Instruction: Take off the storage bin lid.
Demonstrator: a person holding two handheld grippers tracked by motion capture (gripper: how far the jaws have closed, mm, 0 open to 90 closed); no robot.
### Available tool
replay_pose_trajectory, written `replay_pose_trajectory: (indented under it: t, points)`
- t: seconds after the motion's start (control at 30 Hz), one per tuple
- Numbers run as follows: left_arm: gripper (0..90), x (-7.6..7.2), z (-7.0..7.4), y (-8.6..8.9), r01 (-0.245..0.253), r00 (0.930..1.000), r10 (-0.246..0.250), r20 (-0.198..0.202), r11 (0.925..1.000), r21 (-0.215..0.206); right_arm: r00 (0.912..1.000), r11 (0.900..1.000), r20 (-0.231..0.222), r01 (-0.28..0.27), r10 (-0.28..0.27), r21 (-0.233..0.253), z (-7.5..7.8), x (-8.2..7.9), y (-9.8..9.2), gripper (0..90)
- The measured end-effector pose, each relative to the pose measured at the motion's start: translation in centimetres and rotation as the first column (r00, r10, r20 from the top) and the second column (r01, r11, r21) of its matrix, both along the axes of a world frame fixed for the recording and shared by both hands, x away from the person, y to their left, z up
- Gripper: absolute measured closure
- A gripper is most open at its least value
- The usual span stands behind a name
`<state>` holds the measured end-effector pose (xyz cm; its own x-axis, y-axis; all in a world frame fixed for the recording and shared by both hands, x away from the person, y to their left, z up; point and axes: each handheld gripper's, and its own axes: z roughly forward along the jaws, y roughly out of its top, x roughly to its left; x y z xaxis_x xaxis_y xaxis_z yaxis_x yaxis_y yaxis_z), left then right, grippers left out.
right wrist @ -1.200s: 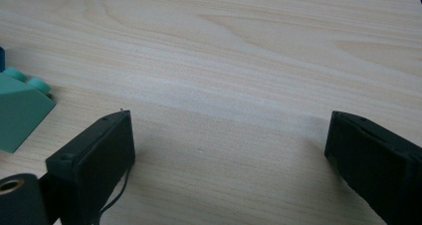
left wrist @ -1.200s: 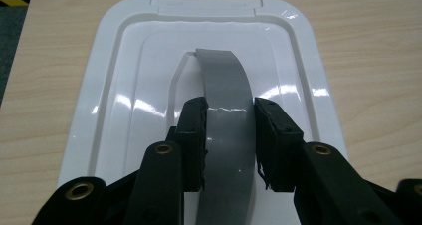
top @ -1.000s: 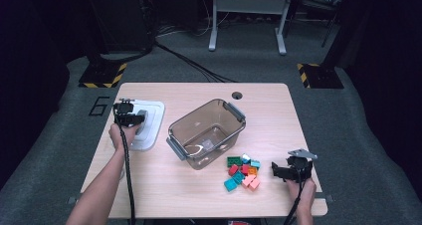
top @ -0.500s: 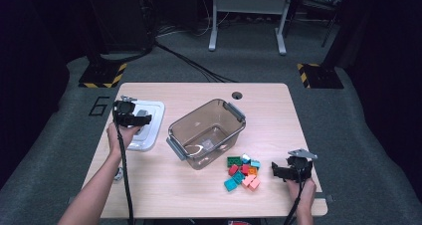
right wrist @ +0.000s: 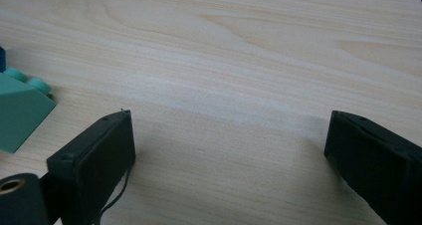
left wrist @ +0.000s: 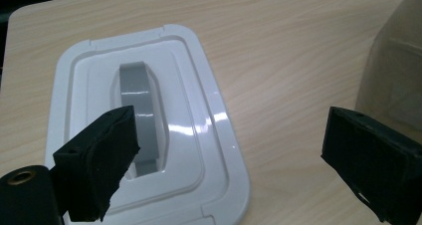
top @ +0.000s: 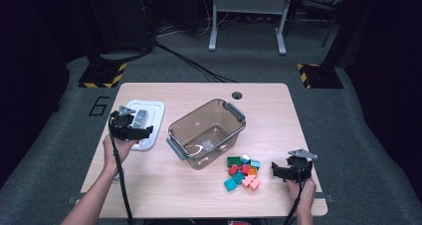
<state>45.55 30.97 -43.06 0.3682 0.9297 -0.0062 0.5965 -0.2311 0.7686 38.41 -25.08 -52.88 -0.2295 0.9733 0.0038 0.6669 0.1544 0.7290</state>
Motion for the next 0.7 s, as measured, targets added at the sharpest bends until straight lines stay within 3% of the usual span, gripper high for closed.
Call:
replay_pose_trajectory:
  t: [0.4,0.7]
  points:
    - [3.9,-3.2,-0.6,-0.6,0.054,0.9985,-0.055,0.008,0.9978,0.038,1.0,1.0,0.0,0.0,0.0,0.0,0.0,0.0,0.0,5.0]
    - [0.4,-5.5,-1.0,-0.4,0.054,0.9984,-0.054,0.017,0.9976,0.044,1.0,1.0,0.001,0.0,0.0,0.001,0.0,0.0,0.0,5.0]
